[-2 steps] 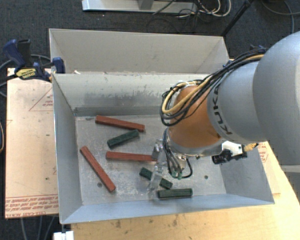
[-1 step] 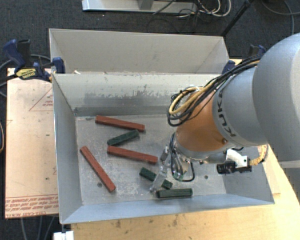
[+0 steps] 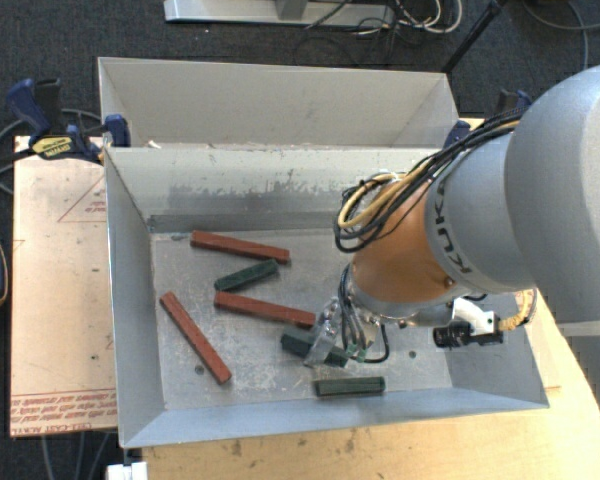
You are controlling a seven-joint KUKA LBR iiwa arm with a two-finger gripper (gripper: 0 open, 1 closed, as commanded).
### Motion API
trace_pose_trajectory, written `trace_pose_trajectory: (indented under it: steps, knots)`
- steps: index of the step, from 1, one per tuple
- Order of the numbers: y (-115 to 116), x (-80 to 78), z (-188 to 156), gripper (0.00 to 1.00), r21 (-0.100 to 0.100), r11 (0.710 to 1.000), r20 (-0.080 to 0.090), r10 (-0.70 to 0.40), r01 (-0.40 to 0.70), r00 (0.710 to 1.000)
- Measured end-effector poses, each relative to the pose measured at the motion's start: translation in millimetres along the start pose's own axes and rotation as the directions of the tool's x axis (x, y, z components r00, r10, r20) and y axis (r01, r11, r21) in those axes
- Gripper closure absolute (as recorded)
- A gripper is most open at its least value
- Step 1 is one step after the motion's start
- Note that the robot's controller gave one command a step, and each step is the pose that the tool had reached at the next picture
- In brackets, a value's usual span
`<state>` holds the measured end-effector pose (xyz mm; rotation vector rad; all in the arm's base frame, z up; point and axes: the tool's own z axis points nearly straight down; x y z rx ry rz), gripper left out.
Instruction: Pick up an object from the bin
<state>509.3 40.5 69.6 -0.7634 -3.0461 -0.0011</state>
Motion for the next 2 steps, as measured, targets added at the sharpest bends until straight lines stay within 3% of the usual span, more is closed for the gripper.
trace_pose_trajectory:
  steps: [1, 2]
  knots:
    - [-23, -25.9, -117, 1.00, -0.004, 1.000, 0.010, 0.025, -0.025, 1.000]
    - [-16, -48.5, -218, 1.00, 0.000, 0.934, 0.008, -0.357, 0.357, 0.934]
